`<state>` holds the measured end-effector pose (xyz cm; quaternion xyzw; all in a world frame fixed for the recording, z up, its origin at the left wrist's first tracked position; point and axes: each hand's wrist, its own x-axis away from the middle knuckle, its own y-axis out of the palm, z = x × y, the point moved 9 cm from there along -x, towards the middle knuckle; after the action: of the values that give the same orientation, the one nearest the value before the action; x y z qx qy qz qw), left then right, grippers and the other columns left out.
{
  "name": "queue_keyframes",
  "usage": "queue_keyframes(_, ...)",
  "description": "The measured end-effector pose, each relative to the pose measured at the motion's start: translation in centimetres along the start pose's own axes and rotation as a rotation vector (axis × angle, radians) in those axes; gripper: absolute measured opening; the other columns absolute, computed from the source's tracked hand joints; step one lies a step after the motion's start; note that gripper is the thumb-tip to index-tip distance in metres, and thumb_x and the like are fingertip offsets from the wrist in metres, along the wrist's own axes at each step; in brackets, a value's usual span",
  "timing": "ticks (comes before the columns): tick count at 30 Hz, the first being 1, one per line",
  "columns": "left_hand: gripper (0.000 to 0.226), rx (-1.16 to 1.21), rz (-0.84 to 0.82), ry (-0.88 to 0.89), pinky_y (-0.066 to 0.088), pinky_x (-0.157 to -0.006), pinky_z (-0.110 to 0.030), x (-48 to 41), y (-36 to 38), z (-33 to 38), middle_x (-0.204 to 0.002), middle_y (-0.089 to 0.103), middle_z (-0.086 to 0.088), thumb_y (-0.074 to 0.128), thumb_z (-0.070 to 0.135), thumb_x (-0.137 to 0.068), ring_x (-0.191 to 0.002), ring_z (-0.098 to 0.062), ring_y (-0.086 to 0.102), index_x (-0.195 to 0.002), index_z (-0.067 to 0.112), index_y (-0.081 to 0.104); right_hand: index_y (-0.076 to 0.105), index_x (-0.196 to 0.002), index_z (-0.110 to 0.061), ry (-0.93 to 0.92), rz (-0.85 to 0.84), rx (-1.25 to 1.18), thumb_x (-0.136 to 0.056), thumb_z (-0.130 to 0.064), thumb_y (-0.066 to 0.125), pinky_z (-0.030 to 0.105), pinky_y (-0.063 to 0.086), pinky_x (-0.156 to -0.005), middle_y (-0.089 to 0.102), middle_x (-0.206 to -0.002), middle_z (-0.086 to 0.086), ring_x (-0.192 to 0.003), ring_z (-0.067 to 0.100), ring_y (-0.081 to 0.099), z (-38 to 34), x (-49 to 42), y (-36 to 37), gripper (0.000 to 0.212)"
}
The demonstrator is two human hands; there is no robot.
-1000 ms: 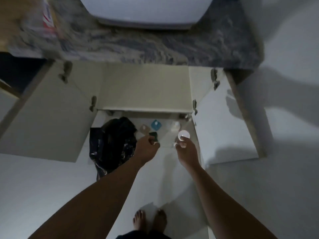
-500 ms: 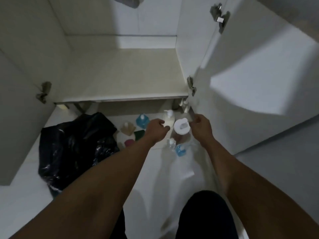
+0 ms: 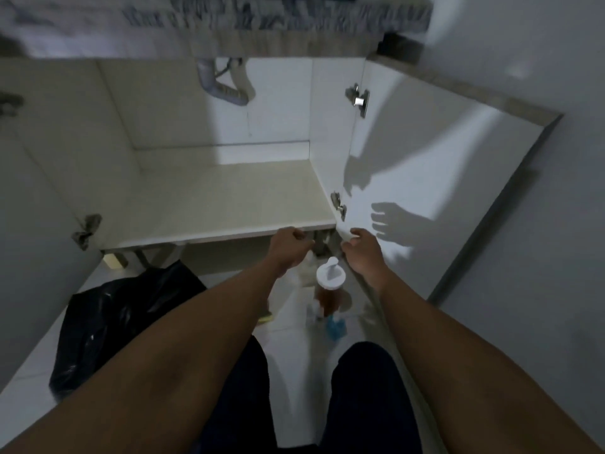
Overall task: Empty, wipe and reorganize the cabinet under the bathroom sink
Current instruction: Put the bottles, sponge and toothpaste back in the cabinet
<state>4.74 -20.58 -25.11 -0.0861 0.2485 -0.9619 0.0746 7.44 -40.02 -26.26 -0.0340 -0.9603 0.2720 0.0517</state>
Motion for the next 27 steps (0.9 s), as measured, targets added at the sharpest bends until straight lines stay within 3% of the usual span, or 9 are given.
queue_keyframes(5, 0.009, -0.021, -0.001, -0.039, 0.055, -0.088, -0.04, -1.7, 1.6, -1.5, -0.094, 0.066, -0.008, 0.07, 0.022, -0.087, -0.089, -0.023, 0.065, -0.092, 0.015, 0.068, 0.056, -0.125, -0.003, 0.062, -0.056, -0.027, -0.088, -0.008, 0.061, 0.025, 0.041, -0.083, 0.063, -0.119, 0.012, -0.109, 0.028, 0.06, 3.3, -0.7, 1.1, 0.037)
queue_keyframes(7, 0.029, -0.053, -0.022, -0.089, 0.055, -0.089, -0.04, -3.2, 3.2, -3.0, -0.104, 0.067, -0.01, 0.071, 0.026, -0.085, -0.095, -0.025, 0.065, -0.108, 0.009, 0.069, 0.056, -0.126, -0.003, 0.097, -0.08, -0.058, -0.088, -0.01, 0.061, 0.024, 0.04, -0.082, 0.062, -0.121, 0.013, -0.115, 0.031, 0.058, 5.2, -2.0, 1.8, 0.039)
queue_keyframes(9, 0.042, -0.101, -0.046, -0.143, 0.053, -0.09, -0.036, -4.9, 5.1, -4.8, -0.115, 0.066, -0.012, 0.071, 0.03, -0.085, -0.101, -0.025, 0.063, -0.121, 0.01, 0.065, 0.05, -0.135, -0.005, 0.159, -0.107, -0.091, -0.089, -0.015, 0.063, 0.024, 0.04, -0.085, 0.057, -0.131, 0.012, -0.122, 0.03, 0.055, 7.7, -3.5, 3.0, 0.049)
queue_keyframes(12, 0.049, -0.146, -0.104, -0.224, 0.048, -0.088, -0.029, -6.9, 8.5, -8.1, -0.126, 0.061, -0.012, 0.069, 0.03, -0.089, -0.11, -0.024, 0.059, -0.132, 0.01, 0.057, 0.036, -0.146, -0.01, 0.273, -0.151, -0.12, -0.087, -0.018, 0.07, 0.034, 0.043, -0.103, 0.044, -0.147, 0.014, -0.131, 0.029, 0.047, 11.5, -4.5, 4.9, 0.069)
queue_keyframes(15, 0.051, -0.171, -0.146, -0.3, 0.047, -0.099, -0.034, -9.0, 11.2, -11.0, -0.133, 0.057, -0.013, 0.065, 0.03, -0.091, -0.118, -0.027, 0.057, -0.137, 0.009, 0.053, 0.038, -0.143, -0.006, 0.324, -0.198, -0.124, -0.081, -0.017, 0.077, 0.041, 0.045, -0.103, 0.049, -0.141, 0.015, -0.125, 0.031, 0.052, 13.8, -5.3, 6.4, 0.073)
queue_keyframes(18, 0.054, -0.146, -0.17, -0.374, 0.042, -0.108, -0.039, -10.8, 13.5, -13.8, -0.144, 0.05, -0.014, 0.059, 0.024, -0.094, -0.128, -0.03, 0.051, -0.144, 0.009, 0.044, 0.058, -0.114, -0.008, 0.309, -0.221, -0.091, -0.069, -0.017, 0.086, 0.033, 0.05, -0.086, 0.06, -0.107, 0.007, -0.095, 0.019, 0.061, 15.3, -6.4, 7.8, 0.054)
queue_keyframes(20, 0.055, -0.125, -0.192, -0.412, 0.039, -0.111, -0.039, -12.0, 14.8, -15.2, -0.149, 0.044, -0.015, 0.053, 0.021, -0.097, -0.134, -0.03, 0.046, -0.148, 0.008, 0.038, 0.055, -0.103, -0.02, 0.303, -0.231, -0.061, -0.057, -0.022, 0.093, 0.027, 0.048, -0.079, 0.061, -0.104, 0.0, -0.091, 0.011, 0.061, 16.4, -7.3, 9.1, 0.06)
queue_keyframes(23, 0.054, -0.082, -0.238, -0.458, 0.038, -0.112, -0.04, -13.4, 16.3, -16.6, -0.151, 0.043, -0.014, 0.05, 0.019, -0.098, -0.135, -0.031, 0.044, -0.15, 0.009, 0.037, 0.055, -0.12, -0.018, 0.299, -0.219, -0.051, -0.053, -0.023, 0.095, 0.023, 0.05, -0.084, 0.062, -0.115, -0.004, -0.108, 0.013, 0.06, 18.0, -8.4, 11.1, 0.079)
queue_keyframes(27, 0.041, -0.028, -0.313, -0.436, 0.048, -0.099, -0.037, -14.5, 17.3, -17.0, -0.135, 0.06, -0.011, 0.053, 0.013, -0.095, -0.119, -0.029, 0.056, -0.136, 0.013, 0.057, 0.055, -0.125, -0.017, 0.299, -0.139, -0.036, -0.058, -0.019, 0.094, 0.025, 0.05, -0.089, 0.06, -0.115, -0.005, -0.107, 0.01, 0.056, 18.1, -9.2, 12.2, 0.078)
